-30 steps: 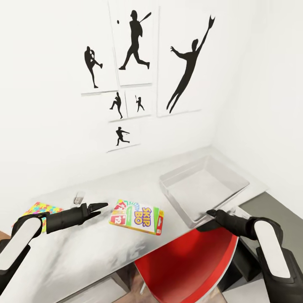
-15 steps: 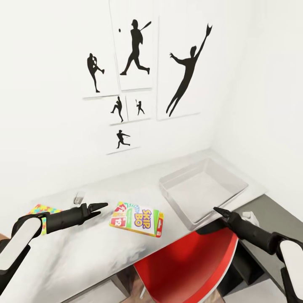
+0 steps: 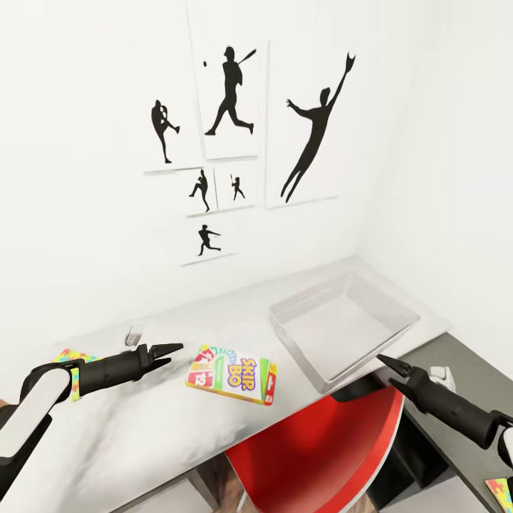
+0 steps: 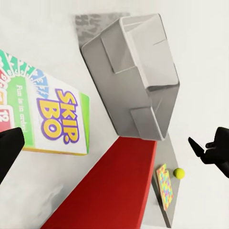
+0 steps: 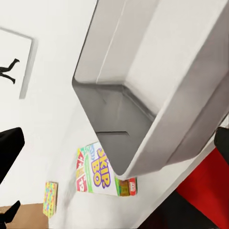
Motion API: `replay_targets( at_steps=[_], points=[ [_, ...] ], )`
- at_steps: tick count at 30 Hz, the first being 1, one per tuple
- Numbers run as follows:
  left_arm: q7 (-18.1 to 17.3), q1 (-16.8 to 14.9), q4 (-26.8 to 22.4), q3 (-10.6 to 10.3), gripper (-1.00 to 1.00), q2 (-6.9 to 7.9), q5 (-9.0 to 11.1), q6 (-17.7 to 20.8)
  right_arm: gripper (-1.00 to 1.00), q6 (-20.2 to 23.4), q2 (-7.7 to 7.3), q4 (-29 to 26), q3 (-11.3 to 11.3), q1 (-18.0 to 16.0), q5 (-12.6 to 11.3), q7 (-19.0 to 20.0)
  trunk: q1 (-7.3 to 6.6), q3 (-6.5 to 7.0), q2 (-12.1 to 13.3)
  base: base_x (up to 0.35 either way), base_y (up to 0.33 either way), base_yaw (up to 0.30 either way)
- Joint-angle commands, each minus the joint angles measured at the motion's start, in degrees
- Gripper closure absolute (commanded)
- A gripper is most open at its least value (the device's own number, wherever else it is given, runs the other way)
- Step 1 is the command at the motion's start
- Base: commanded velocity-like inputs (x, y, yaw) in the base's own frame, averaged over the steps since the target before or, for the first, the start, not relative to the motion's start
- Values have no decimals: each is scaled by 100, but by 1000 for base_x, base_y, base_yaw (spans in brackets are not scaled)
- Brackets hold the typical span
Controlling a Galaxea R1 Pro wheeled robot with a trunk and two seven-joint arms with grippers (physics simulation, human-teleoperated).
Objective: Put all the toys in the child's room - the three board games (two on the bed and one on the table), the two jigsaw puzzles on the table, and the tennis ball on the table - inside the toy box on the table in the child's room.
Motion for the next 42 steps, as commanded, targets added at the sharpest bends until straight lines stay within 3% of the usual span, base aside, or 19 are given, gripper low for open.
replay_targets(
  at_steps=[1,10,21,32,42],
  points=[
    [-43,-6,2,-4,-100,4,-35,9,-100,27,-6,2,-15,55,60,95,3,-8,-11,0,0,0],
    [-50,-6,-13,-4,-100,10,-22,33,-100,27,-16,-3,-6,381,55,157,3,0,-11,0,0,0],
    [-401,2,-16,-4,-100,85,-24,45,-100,27,40,0,-4,400,63,157,3,1,-11,0,0,0],
    [-418,3,-16,-4,-100,93,-20,45,-100,27,57,6,9,400,59,157,3,5,-11,-25,0,-11],
    [-421,3,-16,0,-100,93,-12,71,-100,27,64,-7,16,400,52,169,3,62,-11,-156,0,-177]
  ],
)
